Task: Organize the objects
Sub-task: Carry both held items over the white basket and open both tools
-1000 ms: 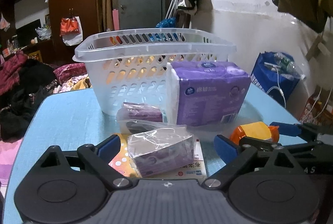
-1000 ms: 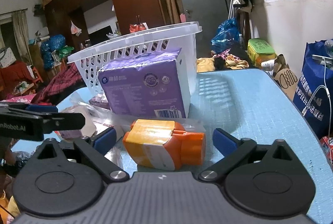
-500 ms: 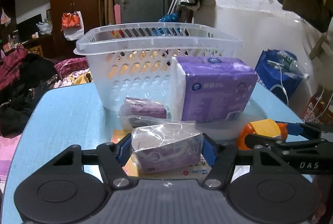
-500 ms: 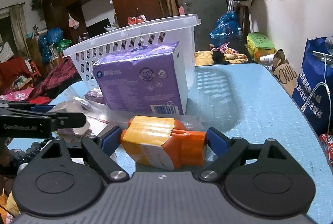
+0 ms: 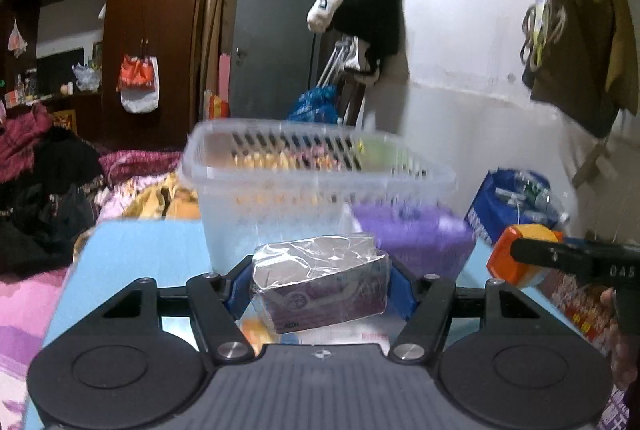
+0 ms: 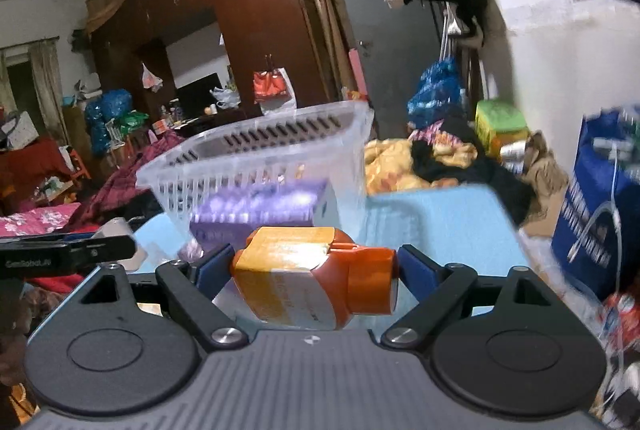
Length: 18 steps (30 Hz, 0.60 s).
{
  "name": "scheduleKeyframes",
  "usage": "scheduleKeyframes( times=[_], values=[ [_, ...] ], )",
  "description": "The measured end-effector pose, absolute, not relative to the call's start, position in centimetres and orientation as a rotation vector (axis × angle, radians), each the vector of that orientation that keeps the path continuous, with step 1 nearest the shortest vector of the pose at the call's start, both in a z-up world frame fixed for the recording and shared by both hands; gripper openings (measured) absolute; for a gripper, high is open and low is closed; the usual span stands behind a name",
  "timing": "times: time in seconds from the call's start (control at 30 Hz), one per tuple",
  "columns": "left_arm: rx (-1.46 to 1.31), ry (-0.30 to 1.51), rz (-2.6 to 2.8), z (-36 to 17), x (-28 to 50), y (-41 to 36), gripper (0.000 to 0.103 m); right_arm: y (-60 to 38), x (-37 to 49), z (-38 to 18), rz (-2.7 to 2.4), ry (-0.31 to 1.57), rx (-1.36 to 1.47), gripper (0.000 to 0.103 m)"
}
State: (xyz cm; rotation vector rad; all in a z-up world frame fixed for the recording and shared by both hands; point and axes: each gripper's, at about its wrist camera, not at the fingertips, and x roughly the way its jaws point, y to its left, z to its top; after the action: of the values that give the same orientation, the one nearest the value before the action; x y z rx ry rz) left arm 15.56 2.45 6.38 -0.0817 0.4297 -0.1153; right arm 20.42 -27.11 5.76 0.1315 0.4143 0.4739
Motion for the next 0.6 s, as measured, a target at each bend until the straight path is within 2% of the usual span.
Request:
scheduleKeyframes(
  times=[0.17,0.3,0.47,0.6],
  values=[
    [-0.052,0.369,-0.148,12.0,17.7,2.2,0.070,-24.2,23.0,11.7,0.479,0.325,0.083,0.090],
    [0.004,0.383,-0.116,14.5,22.9,1.5,0.070,-20.0,26.8,13.9,0.470,0.268,0.003,0.090],
    [-0.040,0.570,-0.028,12.0,32.2,3.2,0.069,-16.5,34.2,11.9,0.421,0.414,-0.037,0.090],
    [-0.051,0.660,-0.022,9.6,35.8,3.8,0.069,-15.8,37.4,9.2,0.417,0.526,-0.018,0.090]
  ],
)
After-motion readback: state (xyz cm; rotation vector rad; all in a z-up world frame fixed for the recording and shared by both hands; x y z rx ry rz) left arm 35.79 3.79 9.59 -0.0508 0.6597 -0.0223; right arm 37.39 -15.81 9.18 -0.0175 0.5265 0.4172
